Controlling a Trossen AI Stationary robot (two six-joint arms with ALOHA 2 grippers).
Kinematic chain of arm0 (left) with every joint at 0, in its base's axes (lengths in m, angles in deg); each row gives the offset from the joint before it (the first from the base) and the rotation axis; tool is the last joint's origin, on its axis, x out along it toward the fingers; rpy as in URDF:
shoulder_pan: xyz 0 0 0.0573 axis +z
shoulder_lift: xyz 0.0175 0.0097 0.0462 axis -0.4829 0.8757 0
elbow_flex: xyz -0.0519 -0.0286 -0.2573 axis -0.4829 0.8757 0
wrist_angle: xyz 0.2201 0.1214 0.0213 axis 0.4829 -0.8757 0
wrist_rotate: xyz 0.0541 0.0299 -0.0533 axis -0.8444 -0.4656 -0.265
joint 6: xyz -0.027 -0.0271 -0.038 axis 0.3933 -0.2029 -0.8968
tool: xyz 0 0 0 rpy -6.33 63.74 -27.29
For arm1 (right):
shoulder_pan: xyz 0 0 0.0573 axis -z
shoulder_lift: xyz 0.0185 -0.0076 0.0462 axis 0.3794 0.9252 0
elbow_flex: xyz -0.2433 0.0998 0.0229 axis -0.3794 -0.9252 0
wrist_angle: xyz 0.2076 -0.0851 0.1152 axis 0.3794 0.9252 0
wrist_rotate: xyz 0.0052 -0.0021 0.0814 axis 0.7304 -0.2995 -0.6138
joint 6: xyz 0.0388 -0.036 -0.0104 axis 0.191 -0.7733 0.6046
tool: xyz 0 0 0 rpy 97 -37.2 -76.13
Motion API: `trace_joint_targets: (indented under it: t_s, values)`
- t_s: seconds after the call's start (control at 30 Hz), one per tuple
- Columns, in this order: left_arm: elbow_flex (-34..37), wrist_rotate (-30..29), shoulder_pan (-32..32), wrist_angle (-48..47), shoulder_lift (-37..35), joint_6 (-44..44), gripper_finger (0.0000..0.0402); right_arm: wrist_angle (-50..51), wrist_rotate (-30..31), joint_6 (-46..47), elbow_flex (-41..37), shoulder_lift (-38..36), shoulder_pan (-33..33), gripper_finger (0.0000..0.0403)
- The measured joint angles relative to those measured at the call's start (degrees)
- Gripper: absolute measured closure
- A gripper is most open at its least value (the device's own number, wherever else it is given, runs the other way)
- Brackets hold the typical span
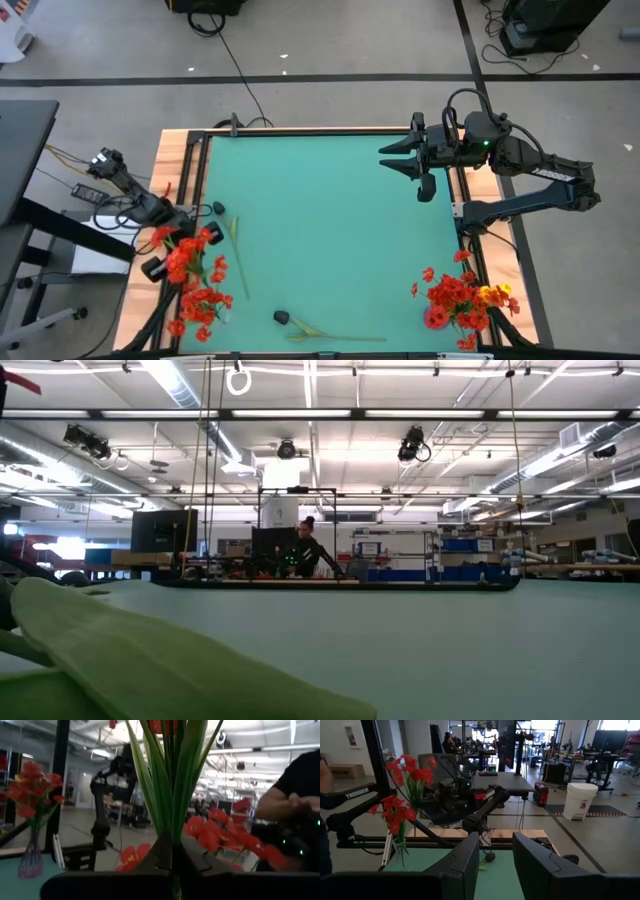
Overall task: Sort flowers into vase by color
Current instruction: Put the orange flowers into the transparent vase
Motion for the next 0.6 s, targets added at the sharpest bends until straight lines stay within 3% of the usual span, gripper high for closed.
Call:
trace_joint_targets:
  t_s: [0.17,0.33,0.47,0.6]
  values:
    - [0.4,-3.9,-0.1,4.2,0.0,-0.2,0.0390,0.0,0.0,0.0,0.0,0.0,0.0,0.0276]
    - [-1.2,-13.0,0.0,6.0,0.1,0.6,0.0390,0.0,0.0,0.0,0.0,0.0,0.0,0.0276]
    - [-6.5,-15.3,0.0,2.7,1.3,4.9,0.0390,0.0,0.0,0.0,0.0,0.0,0.0,0.0276]
    - [-13.7,-15.5,-0.1,-6.7,2.7,7.4,0.0390,0.0,0.0,0.0,0.0,0.0,0.0,0.0276]
